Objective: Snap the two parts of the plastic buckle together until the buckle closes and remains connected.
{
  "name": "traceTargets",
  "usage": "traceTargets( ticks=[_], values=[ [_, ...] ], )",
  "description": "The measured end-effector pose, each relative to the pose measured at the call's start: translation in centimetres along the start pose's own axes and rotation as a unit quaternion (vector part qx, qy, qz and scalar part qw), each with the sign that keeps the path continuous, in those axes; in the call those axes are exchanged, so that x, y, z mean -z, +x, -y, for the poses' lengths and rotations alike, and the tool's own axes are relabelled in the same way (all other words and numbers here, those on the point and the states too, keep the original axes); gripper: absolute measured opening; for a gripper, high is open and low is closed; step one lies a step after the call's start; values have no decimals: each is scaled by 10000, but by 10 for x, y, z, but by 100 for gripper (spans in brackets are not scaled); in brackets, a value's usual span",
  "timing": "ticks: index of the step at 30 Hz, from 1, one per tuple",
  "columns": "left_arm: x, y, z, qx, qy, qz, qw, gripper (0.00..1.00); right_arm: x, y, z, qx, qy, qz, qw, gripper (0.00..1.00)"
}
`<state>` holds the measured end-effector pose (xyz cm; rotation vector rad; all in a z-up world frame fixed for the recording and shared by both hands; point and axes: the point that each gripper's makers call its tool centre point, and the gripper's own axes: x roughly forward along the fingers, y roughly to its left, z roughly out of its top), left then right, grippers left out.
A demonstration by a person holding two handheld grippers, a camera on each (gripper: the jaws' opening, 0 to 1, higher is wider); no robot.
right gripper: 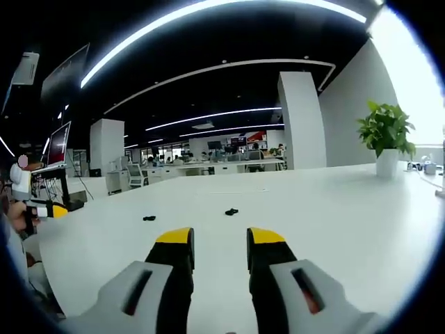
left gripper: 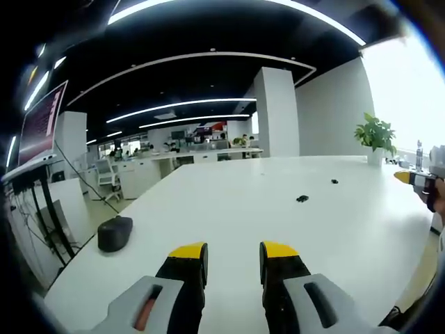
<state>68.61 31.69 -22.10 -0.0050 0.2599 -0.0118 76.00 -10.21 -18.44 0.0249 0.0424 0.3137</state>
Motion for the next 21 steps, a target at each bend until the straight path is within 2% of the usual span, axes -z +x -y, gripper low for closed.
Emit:
traceTargets(
  ticks=[21],
  values=[
    [5, 2, 1, 23, -26, -83, 10000, 30, 2, -1, 2, 4, 13, -16, 10000, 31]
  ],
)
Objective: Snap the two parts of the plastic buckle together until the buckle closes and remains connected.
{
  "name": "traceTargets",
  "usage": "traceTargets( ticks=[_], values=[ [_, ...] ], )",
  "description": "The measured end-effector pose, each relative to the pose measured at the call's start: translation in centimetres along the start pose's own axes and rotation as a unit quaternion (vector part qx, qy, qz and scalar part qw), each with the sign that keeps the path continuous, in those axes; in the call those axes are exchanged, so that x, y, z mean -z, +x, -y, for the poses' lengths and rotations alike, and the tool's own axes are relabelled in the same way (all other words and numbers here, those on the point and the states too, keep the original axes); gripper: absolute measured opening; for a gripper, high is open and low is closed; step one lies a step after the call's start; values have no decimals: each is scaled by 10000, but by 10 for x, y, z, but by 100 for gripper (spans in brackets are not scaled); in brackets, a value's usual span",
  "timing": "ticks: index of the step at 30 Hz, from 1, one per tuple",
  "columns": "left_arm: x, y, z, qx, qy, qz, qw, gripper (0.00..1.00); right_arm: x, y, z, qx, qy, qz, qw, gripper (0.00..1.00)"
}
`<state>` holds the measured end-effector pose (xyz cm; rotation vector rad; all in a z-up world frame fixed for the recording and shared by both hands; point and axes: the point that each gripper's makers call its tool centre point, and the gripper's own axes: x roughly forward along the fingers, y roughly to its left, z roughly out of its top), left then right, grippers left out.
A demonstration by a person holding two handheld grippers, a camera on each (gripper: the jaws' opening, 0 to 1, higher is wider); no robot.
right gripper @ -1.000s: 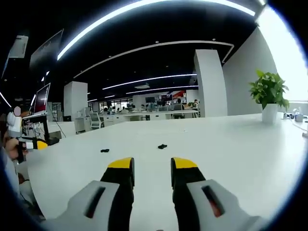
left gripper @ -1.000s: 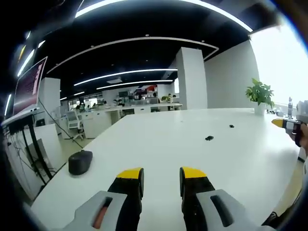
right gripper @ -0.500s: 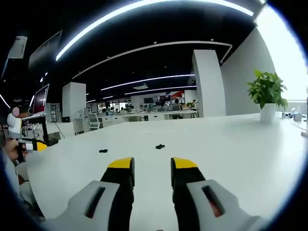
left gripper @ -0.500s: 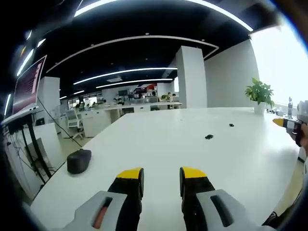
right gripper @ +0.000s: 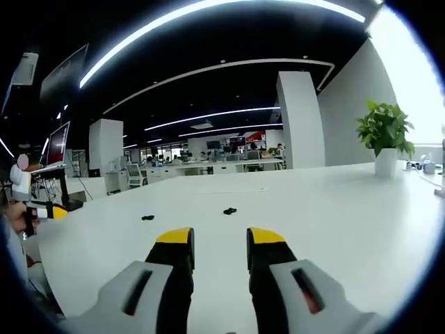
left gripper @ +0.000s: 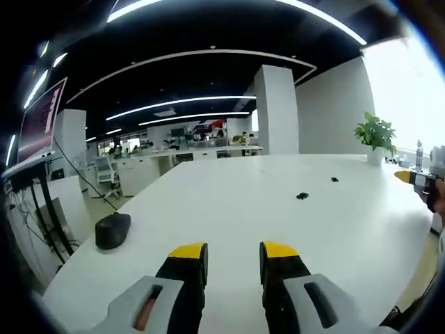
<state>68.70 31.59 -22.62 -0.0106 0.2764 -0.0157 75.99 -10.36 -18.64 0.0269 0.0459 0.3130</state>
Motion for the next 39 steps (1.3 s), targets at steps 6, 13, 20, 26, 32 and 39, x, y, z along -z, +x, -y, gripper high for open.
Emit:
traceTargets(
  ticks=[6, 13, 20, 26, 32, 39],
  values=[
    [0, 1, 0, 4, 2, -13, 10000, 30, 0, -1, 2, 13, 3, -5, 10000, 31],
    [0, 2, 0, 2, -3, -30, 10000, 30, 1, -1, 4, 39, 16, -8, 10000, 31],
    [0, 4, 1, 5, -3, -41, 10000, 30, 1, -3, 6, 83, 9, -15, 10000, 31],
    [0, 5, 1, 6, -14, -53, 10000, 30, 1, -2, 7, 101, 18, -12, 9999, 30],
    [-2, 7, 1, 14, -20, -56, 10000, 30, 1, -1, 8, 108, 19, -3, 9999, 30],
    [-3, 9, 2, 26, -16, -67, 10000, 30, 2, 0, 10, 113, 22, -15, 9999, 30]
  ],
)
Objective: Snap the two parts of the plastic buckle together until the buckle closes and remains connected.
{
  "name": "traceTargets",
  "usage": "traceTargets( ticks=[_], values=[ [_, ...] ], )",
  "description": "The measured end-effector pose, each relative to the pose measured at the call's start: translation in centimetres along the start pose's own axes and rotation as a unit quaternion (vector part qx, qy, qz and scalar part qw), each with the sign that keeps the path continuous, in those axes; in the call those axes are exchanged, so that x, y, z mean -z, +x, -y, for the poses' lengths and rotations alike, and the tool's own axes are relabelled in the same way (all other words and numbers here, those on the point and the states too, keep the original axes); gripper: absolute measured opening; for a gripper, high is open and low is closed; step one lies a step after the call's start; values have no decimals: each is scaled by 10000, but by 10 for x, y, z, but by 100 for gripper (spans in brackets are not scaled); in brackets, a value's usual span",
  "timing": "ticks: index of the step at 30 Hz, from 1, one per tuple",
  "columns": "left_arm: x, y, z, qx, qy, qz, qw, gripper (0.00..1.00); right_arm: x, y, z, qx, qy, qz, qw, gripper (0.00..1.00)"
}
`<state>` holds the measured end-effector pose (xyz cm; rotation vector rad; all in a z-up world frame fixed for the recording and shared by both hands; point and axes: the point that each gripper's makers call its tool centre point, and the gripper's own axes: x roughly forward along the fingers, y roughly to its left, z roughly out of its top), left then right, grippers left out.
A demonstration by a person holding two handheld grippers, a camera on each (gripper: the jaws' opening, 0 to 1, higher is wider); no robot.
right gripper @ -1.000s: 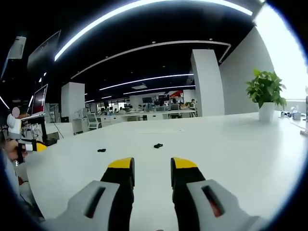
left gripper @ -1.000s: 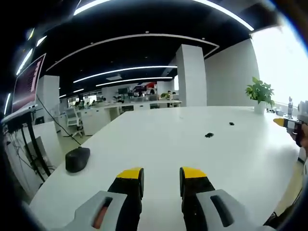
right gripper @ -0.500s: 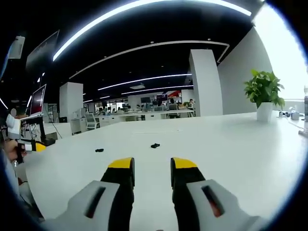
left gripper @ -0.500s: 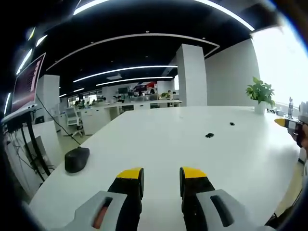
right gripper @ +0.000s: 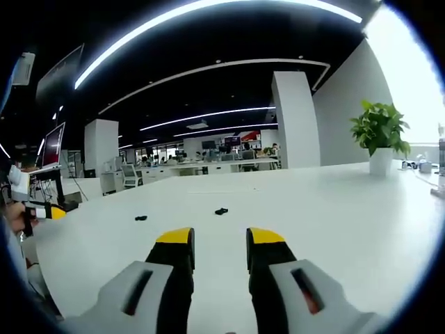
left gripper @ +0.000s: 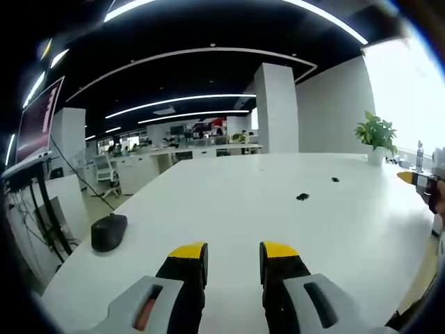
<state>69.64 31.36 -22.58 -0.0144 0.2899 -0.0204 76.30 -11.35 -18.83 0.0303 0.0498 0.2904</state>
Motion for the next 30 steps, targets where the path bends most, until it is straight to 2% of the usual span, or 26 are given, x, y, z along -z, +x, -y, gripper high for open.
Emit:
traceTargets(
  ticks=[30],
  values=[
    [-7, 14, 4, 96, -7, -24, 10000, 30, -2, 11, 3, -23, 18, -46, 10000, 30]
  ],
)
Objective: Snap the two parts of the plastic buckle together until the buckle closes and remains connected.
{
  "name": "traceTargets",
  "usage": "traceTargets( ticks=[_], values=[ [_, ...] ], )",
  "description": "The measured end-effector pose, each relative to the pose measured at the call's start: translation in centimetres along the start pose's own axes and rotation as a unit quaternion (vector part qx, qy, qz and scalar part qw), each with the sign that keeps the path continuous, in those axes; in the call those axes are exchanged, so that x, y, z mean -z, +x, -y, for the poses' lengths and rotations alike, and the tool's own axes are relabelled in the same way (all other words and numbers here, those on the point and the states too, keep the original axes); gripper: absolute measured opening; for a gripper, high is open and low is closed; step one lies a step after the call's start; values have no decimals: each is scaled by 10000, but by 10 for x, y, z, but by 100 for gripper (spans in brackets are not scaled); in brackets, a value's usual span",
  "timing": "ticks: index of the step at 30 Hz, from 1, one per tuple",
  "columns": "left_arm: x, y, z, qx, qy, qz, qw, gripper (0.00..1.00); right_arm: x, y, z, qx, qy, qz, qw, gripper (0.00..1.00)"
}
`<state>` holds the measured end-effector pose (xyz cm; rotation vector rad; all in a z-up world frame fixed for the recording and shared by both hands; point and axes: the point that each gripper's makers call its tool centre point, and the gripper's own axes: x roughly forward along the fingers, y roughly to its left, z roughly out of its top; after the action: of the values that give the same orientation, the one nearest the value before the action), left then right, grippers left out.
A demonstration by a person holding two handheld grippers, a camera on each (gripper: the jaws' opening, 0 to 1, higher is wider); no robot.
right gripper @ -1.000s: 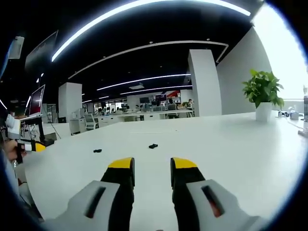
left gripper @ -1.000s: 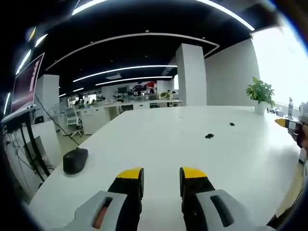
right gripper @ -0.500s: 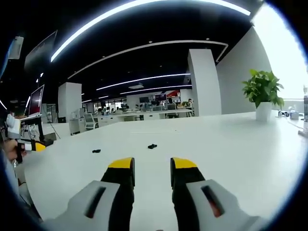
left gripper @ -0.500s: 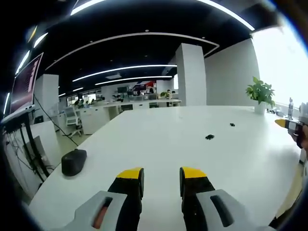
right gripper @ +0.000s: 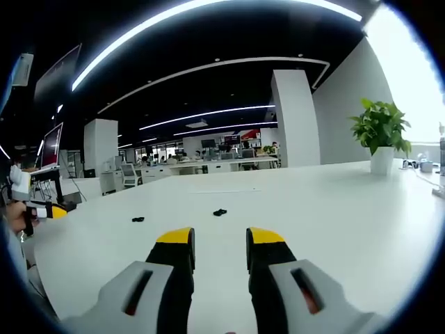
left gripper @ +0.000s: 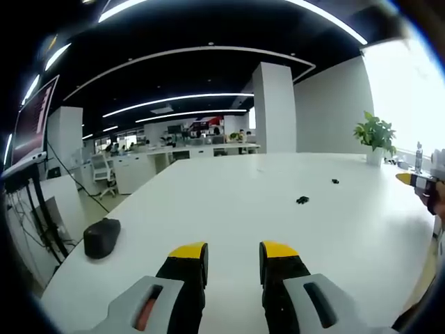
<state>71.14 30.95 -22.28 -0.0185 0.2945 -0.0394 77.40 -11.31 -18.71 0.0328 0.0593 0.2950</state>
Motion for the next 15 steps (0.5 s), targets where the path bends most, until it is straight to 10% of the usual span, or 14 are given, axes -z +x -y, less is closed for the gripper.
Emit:
traceTargets(
  ticks=[15],
  values=[
    [-8, 10, 7, 145, 57, 35, 9999, 29, -4, 9, -4, -109, -3, -17, 9999, 30]
  ],
)
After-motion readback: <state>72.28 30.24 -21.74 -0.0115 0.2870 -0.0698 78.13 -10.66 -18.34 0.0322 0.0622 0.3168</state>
